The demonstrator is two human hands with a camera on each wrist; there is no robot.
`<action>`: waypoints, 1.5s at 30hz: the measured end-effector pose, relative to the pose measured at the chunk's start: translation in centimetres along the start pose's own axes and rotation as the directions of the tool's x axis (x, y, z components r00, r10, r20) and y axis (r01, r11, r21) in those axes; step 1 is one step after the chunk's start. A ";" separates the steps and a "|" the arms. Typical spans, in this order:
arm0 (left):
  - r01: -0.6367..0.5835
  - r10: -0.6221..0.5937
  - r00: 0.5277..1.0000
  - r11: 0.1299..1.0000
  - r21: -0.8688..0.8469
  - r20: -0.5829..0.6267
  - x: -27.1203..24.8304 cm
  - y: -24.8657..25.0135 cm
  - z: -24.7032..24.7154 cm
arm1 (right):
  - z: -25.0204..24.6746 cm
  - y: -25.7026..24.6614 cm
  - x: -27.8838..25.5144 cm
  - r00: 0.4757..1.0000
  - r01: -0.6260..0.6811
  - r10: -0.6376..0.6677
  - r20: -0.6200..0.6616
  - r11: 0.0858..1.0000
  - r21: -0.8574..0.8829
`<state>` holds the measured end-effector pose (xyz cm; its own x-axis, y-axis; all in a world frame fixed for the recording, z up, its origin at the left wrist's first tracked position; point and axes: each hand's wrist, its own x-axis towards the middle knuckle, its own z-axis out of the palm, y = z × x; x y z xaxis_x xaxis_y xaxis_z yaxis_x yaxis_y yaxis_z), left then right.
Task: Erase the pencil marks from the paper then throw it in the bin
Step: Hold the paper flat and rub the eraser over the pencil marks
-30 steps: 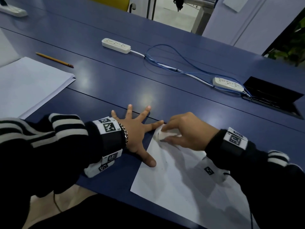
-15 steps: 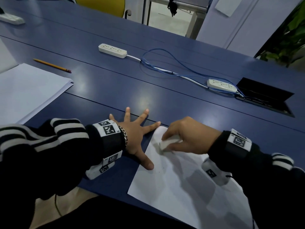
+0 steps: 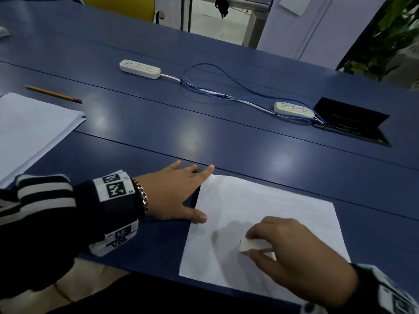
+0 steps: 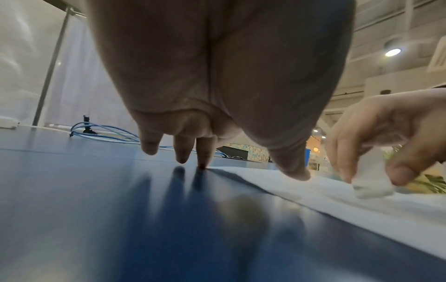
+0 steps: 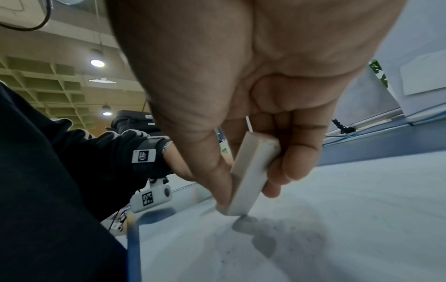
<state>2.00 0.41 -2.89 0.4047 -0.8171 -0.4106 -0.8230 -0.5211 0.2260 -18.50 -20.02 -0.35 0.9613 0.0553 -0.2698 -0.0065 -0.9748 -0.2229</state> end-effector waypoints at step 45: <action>-0.084 0.045 0.972 0.983 0.164 0.232 4.1 4.2 1.7 | 0.0 -0.4 2.7 0.975 0.211 -0.213 0.058 0.976 0.052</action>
<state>-0.52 -4.74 -5.13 0.2640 -0.7604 -0.5934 -0.9084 -0.4028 0.1120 -15.90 -19.50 -0.99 0.9229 0.2746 -0.2698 0.1817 -0.9287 -0.3234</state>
